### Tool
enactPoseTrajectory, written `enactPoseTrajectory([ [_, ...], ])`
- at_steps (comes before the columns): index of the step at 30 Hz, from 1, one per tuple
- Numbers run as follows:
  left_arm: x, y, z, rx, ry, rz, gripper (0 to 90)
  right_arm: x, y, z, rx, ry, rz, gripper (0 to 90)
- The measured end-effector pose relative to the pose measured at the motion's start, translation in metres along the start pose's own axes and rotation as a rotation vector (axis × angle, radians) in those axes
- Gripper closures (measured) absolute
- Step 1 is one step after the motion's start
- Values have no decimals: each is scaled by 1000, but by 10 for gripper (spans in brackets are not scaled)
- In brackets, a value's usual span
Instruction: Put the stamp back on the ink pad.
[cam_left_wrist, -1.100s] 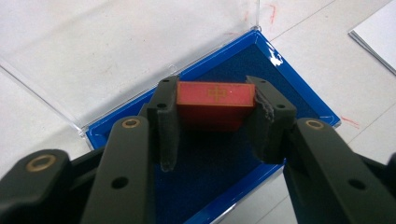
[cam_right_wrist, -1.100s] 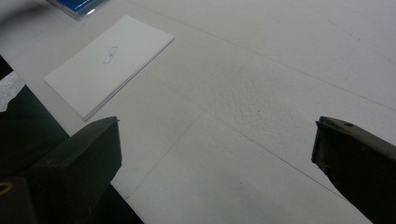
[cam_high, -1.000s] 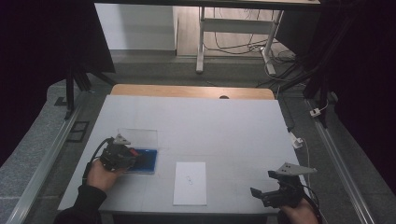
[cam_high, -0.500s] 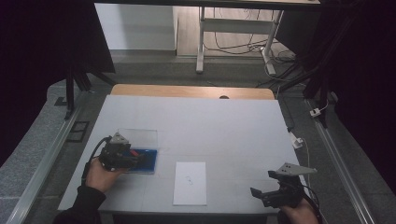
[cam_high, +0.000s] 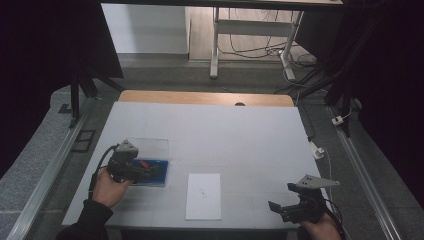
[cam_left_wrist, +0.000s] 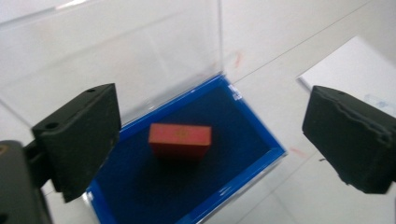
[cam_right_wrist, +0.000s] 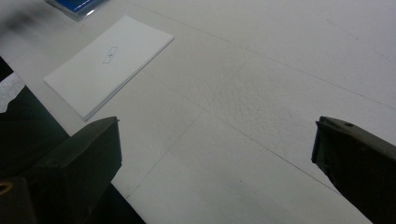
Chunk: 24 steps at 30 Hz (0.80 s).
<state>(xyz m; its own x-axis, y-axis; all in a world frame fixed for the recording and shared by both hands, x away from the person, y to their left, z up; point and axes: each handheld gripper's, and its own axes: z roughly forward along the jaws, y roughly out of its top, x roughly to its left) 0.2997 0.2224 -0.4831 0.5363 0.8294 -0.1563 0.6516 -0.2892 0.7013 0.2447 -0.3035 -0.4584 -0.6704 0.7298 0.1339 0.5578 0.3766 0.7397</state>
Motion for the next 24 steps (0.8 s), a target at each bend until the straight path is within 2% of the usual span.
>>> enactPoseTrajectory([
  [8,1,-1,-9,-35,-61,-20,0,0,0,0,1,-2,-2,15],
  [12,-2,-2,-19,-59,-73,-31,0,-1,0,0,2,0,0,15],
  [17,-5,-10,-30,-76,-100,-28,0,-1,0,0,-3,2,3,14],
  [20,-6,-14,-37,-79,-143,-46,0,-1,0,0,-1,0,2,14],
  [24,-8,-21,-46,-82,-157,-50,0,-1,0,0,-1,-2,7,14],
])
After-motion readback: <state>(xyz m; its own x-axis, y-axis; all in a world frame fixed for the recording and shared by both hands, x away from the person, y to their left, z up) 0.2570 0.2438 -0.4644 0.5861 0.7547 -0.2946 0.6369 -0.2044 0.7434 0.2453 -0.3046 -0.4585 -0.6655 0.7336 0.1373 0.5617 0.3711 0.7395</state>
